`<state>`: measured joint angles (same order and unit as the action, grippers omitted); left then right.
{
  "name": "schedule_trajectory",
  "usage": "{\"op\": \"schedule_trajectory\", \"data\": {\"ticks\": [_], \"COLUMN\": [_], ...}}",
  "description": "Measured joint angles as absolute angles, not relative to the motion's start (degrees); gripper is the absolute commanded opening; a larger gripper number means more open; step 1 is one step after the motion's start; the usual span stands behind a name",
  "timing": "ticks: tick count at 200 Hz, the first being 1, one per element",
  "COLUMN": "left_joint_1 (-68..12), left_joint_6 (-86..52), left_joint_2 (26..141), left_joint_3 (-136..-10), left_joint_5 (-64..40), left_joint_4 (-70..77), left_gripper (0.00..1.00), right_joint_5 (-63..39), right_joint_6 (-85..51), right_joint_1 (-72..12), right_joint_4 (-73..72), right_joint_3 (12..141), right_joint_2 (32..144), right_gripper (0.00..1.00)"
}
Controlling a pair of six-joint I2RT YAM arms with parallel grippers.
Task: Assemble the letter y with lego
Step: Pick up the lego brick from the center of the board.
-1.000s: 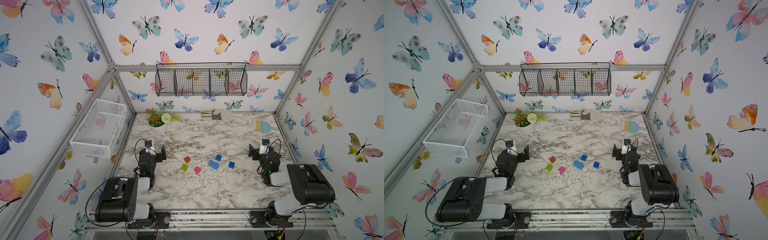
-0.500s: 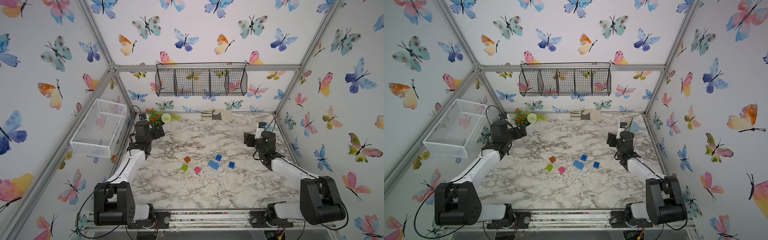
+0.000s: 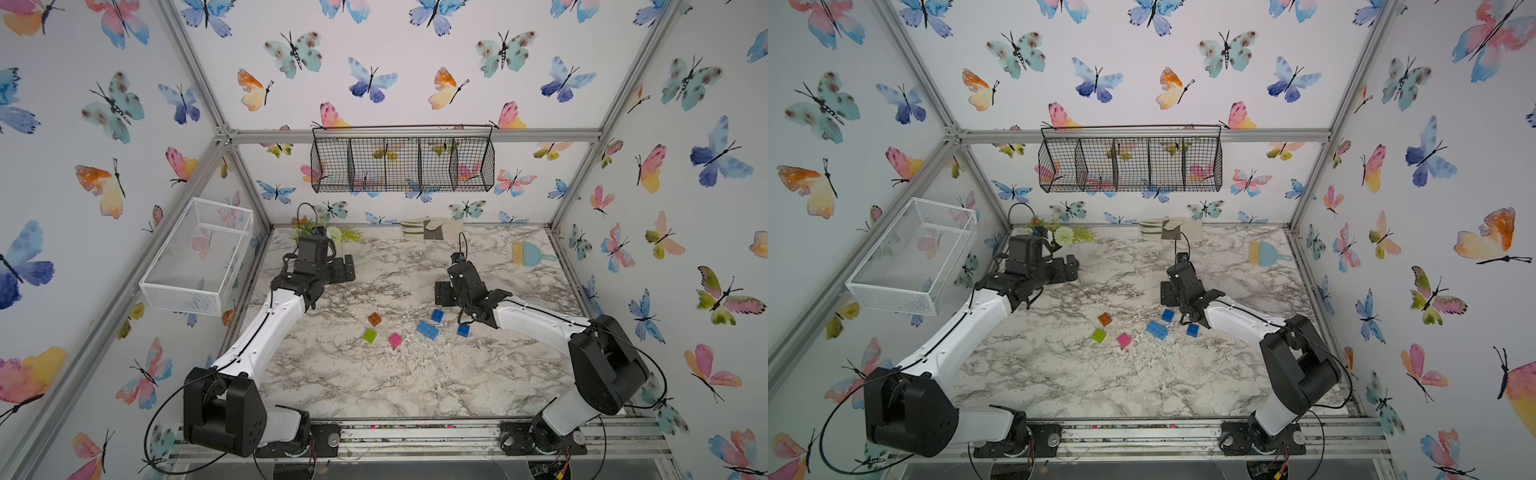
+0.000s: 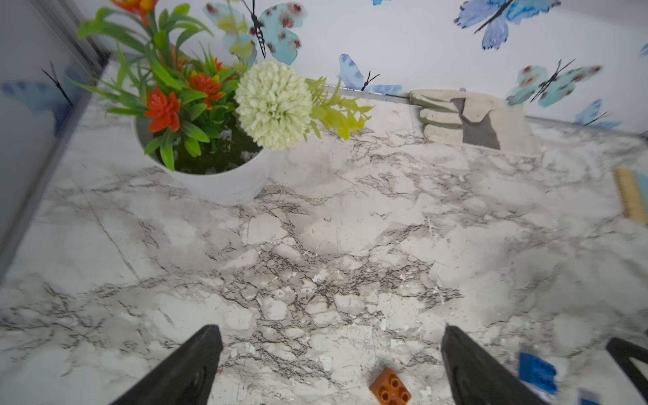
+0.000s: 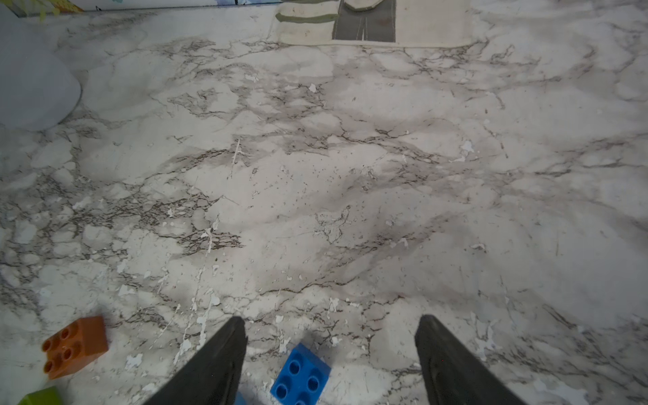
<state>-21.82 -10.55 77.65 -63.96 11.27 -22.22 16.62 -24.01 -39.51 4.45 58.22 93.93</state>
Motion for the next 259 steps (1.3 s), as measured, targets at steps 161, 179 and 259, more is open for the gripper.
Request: {"op": "schedule_trajectory", "data": {"ticks": [161, 179, 259], "left_joint_1": [-25.1, -24.3, -24.4], "left_joint_6": [-14.5, -14.7, -15.3], "left_joint_2": [69.6, 69.5, 69.5], "left_joint_3": [-52.4, -52.6, -52.7], "left_joint_5": [16.1, 15.1, 11.8], "left_joint_4": [-16.9, -16.6, -17.0], "left_gripper": [0.95, 0.95, 0.93], "right_joint_5": [13.2, 10.9, 6.2], "right_joint_6": [-37.2, -40.3, -45.5], "right_joint_1": [-43.1, -40.8, -37.7], "right_joint_4": [19.5, 19.8, 23.4], "right_joint_3": [72.2, 71.4, 70.5], "right_joint_2": [108.2, 108.2, 110.3], "right_gripper": [0.78, 0.75, 0.63]}}
